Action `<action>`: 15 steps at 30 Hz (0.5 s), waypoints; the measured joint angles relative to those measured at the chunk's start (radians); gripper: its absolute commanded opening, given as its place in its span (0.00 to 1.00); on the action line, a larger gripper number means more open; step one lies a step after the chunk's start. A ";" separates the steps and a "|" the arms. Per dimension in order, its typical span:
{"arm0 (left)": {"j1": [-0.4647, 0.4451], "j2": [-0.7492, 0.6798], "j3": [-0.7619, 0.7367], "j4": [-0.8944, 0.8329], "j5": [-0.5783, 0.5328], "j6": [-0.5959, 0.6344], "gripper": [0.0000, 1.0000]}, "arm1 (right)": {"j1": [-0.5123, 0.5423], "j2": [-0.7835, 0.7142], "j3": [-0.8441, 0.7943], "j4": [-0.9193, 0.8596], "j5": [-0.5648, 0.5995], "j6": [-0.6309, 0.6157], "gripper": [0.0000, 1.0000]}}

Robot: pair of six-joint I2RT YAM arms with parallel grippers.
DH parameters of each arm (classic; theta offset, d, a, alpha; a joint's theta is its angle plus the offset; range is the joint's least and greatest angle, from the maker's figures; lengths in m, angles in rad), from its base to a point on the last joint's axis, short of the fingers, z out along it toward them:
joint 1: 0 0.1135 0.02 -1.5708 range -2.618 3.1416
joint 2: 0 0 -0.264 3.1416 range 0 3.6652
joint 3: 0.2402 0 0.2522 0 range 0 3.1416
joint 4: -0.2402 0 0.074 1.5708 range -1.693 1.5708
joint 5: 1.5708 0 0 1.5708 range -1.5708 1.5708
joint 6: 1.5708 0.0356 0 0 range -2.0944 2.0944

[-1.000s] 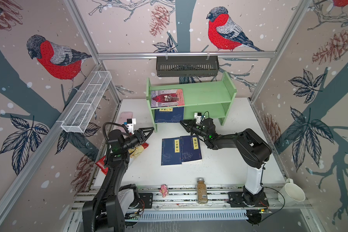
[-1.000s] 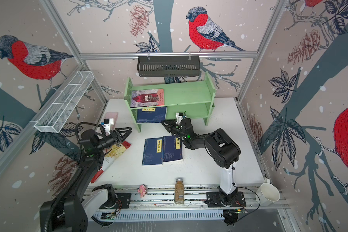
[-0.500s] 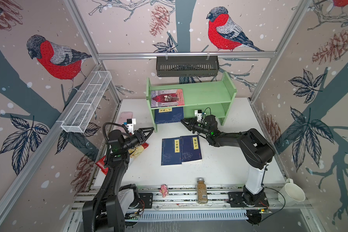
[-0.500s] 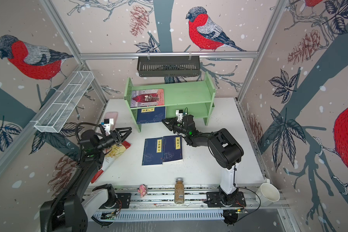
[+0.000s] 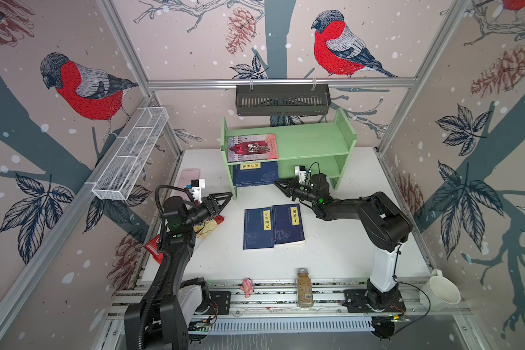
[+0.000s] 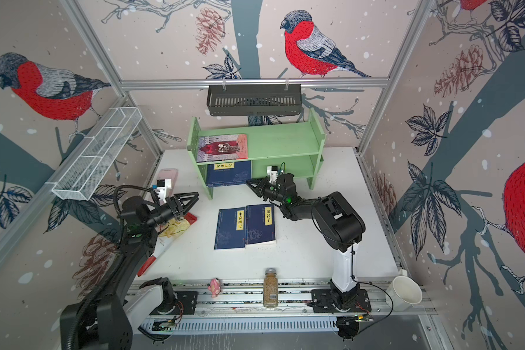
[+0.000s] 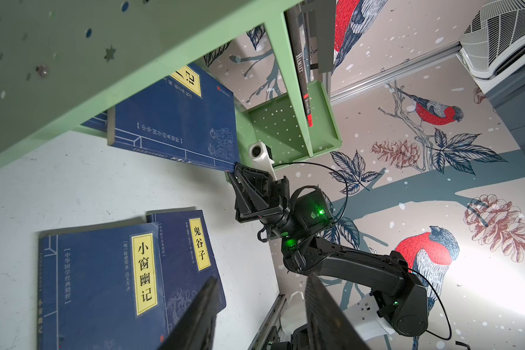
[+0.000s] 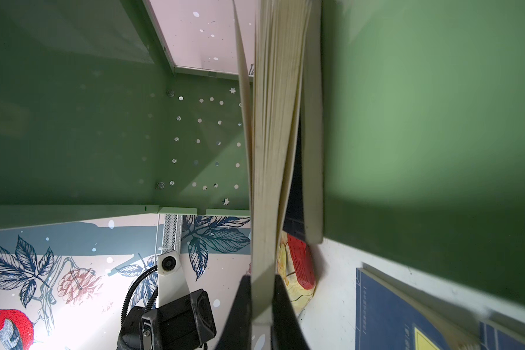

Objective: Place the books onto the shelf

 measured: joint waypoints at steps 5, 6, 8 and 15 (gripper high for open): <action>0.000 0.001 0.000 0.000 0.000 0.000 0.48 | 0.004 0.000 0.000 0.000 0.020 0.008 0.04; 0.000 0.001 0.000 0.000 0.000 -0.001 0.48 | 0.004 0.000 0.000 0.000 0.024 0.010 0.04; 0.000 0.001 0.000 0.000 0.000 -0.006 0.48 | 0.006 0.000 0.005 -0.004 0.032 0.025 0.04; 0.001 0.001 0.000 0.000 0.000 -0.016 0.48 | 0.014 0.018 0.047 -0.022 0.041 0.026 0.04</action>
